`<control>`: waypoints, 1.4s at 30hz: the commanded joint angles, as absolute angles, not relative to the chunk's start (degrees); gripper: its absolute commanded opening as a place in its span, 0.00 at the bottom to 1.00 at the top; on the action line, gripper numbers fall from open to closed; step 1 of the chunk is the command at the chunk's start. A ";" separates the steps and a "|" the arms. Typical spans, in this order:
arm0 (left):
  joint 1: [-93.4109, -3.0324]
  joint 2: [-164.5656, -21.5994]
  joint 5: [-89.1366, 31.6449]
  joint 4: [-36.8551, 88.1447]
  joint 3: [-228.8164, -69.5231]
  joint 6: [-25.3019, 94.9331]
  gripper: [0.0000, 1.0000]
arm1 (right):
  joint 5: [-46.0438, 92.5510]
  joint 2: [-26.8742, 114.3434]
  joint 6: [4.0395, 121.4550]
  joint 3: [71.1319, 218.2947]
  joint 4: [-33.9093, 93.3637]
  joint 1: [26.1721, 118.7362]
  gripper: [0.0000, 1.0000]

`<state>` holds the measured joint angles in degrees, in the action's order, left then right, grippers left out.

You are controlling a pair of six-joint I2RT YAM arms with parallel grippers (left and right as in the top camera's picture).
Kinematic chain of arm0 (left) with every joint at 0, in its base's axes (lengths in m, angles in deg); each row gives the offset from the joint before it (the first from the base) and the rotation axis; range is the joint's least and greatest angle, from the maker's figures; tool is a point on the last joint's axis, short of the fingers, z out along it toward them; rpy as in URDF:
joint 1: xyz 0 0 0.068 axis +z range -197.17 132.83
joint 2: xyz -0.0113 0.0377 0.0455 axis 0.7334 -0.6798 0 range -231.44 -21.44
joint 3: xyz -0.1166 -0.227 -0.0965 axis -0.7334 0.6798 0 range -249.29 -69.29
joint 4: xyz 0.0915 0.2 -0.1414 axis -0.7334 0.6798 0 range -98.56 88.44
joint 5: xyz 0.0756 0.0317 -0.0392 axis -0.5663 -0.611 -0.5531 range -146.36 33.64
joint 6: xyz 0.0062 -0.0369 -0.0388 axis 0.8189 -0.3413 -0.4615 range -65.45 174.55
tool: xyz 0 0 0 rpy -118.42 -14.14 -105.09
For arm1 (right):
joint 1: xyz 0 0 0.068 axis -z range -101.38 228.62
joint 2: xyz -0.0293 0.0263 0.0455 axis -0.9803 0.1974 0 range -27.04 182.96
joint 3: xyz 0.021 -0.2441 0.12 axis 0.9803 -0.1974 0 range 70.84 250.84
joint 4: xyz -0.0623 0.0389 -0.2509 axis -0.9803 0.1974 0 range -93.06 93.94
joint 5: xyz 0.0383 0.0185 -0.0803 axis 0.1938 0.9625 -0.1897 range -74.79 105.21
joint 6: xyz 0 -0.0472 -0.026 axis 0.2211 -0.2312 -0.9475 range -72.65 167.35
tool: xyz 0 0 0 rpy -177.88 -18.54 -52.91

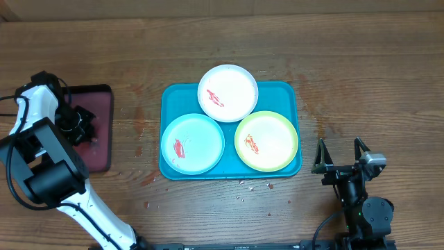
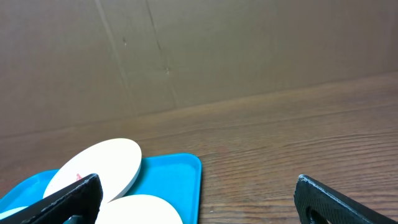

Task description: Clean dirty plates on tray and stack at the side

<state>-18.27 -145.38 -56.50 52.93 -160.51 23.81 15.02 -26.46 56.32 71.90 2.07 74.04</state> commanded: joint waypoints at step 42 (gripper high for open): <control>-18.38 -146.58 -56.74 55.23 -160.29 24.12 0.09 | 15.26 -26.87 56.06 71.28 1.76 73.75 1.00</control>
<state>-18.20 -145.38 -59.04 55.05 -160.58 23.42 15.00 -26.46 56.30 71.90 2.09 74.02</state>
